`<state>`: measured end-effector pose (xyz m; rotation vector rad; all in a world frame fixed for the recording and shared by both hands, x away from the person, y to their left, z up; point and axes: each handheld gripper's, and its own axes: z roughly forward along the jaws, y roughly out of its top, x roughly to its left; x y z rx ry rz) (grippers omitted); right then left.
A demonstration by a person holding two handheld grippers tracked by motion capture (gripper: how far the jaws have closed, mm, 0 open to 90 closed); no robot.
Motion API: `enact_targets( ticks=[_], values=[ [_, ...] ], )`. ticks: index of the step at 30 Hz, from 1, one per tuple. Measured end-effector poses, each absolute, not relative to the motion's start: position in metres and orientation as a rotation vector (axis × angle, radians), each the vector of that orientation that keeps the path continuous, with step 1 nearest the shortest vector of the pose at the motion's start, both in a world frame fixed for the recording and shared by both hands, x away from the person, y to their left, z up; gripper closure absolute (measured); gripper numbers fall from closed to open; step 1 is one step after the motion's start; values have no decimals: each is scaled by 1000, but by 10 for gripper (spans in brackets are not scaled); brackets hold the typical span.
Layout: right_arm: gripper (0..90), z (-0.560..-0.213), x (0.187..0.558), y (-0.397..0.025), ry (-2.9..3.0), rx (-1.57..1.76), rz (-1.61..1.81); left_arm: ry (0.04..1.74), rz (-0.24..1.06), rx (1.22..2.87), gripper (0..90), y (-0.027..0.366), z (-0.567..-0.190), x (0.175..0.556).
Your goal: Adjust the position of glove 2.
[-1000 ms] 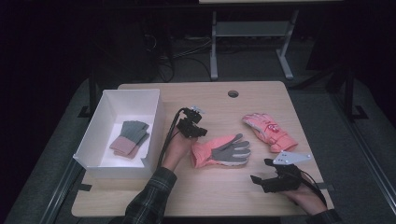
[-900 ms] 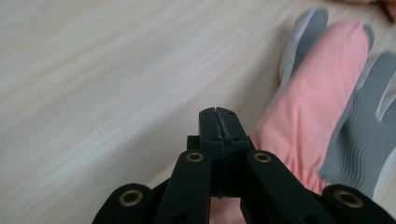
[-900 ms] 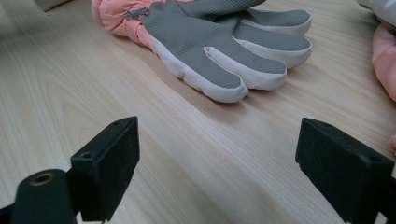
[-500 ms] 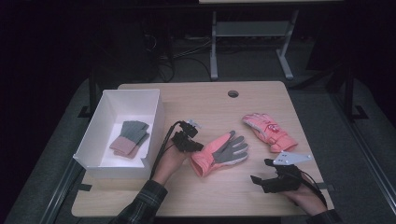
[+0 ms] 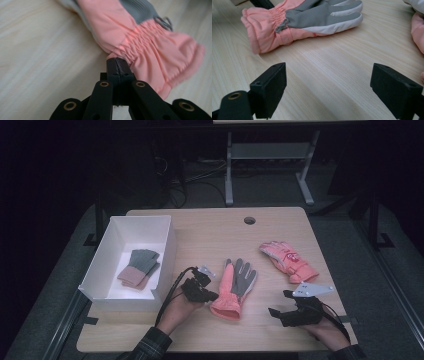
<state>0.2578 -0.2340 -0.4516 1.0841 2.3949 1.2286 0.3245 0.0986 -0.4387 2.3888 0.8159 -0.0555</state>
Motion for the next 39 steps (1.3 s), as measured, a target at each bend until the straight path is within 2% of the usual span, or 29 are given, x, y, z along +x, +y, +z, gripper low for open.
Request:
enact_targets(
  ticks=[19, 25, 30, 39],
  values=[
    [134, -453, 257, -236, 2417, 1065, 1185, 572, -116, 2413, 899, 43, -439, 301],
    [133, -452, 256, -236, 2417, 1067, 1174, 551, -110, 2415, 896, 43, -440, 299],
    [133, -449, 259, -235, 2450, 1077, 1123, 556, -75, 2388, 777, 61, -436, 297],
    [155, -444, 258, -236, 2502, 1070, 1137, 562, -50, 2383, 440, 96, -445, 290]
  ],
)
